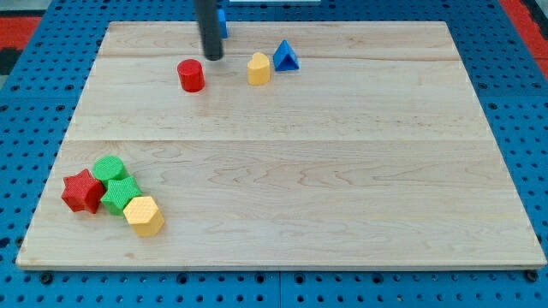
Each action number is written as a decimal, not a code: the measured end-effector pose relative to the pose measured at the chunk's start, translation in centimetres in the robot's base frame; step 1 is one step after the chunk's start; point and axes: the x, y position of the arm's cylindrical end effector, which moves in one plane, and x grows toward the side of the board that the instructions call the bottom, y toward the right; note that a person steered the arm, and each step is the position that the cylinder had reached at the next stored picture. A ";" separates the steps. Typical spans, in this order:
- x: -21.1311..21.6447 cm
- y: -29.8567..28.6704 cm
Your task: Move the red circle to the bottom left of the triangle
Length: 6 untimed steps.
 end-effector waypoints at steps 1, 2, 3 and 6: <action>5.1 5.3; 7.2 3.7; 5.9 -6.9; -1.1 -21.4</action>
